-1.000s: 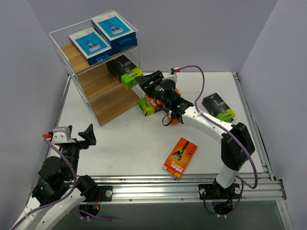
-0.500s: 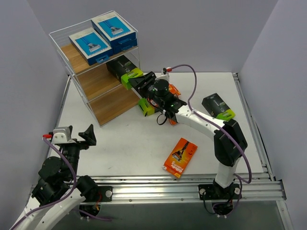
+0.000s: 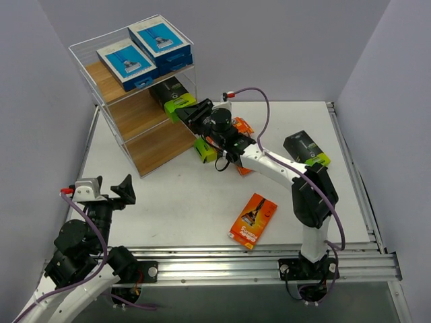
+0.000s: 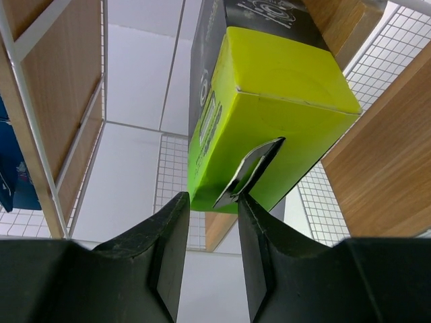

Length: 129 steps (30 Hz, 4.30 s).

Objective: Place and organize the shaving razors onto the shelf
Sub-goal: Place the shaving razor onto shelf, then grab a shaving razor with the right arm

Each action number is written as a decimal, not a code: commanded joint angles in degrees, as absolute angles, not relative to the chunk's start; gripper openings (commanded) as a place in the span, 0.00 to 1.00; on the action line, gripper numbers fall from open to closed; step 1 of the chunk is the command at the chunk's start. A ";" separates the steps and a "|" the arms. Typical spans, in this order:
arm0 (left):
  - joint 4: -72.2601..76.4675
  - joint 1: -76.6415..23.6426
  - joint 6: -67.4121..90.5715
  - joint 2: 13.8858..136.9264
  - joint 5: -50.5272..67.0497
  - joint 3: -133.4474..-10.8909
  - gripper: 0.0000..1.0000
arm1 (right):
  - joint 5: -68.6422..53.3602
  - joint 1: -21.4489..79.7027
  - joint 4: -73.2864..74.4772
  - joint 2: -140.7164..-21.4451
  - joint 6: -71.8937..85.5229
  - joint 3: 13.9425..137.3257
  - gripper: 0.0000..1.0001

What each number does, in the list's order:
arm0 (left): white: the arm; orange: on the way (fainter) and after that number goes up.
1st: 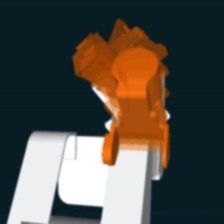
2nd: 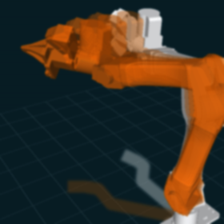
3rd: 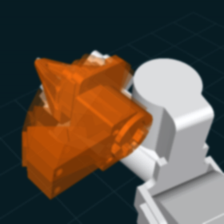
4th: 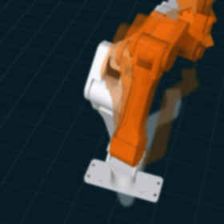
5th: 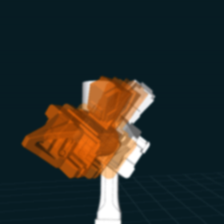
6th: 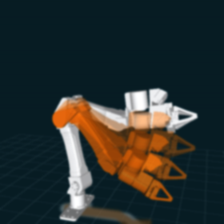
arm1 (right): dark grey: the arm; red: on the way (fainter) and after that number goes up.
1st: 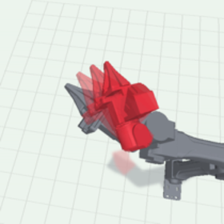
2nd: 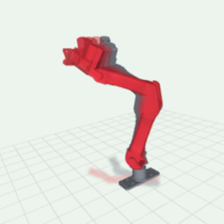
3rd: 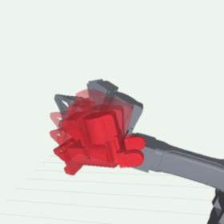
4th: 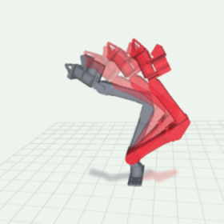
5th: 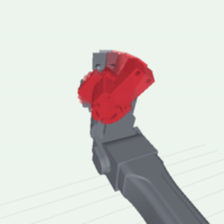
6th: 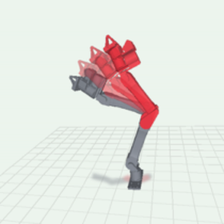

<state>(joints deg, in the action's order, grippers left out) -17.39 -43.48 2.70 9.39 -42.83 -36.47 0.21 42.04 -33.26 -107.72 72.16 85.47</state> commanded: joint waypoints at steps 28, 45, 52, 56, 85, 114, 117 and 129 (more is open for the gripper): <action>-16.08 -44.03 2.20 9.32 -42.63 -37.71 0.94 | -2.81 40.17 -42.98 -113.46 77.69 90.79 0.00; -16.08 -44.12 2.11 9.32 -42.54 -37.62 0.94 | 2.02 39.99 -55.80 -114.52 81.64 86.23 0.00; -15.91 -44.12 2.20 9.40 -42.45 -37.53 0.94 | 2.81 39.73 -59.06 -116.10 82.79 86.84 0.00; -15.91 -44.12 2.11 9.23 -42.54 -37.53 0.94 | 2.64 39.29 -60.55 -117.15 83.49 86.84 0.00; -16.08 -44.21 2.02 9.75 -43.50 -37.71 0.95 | -2.37 39.02 -61.26 -114.35 82.27 85.79 0.73; -16.35 -44.03 1.23 12.04 -45.35 -37.79 0.96 | -6.61 31.99 -33.32 -75.16 55.91 44.04 0.75; -16.08 -43.95 1.23 12.30 -44.74 -37.71 0.96 | -3.26 29.54 -30.32 -69.71 57.38 38.77 0.64; -15.73 -43.77 0.97 10.99 -43.77 -37.27 0.96 | 4.82 34.25 -48.16 -74.96 67.50 27.76 0.38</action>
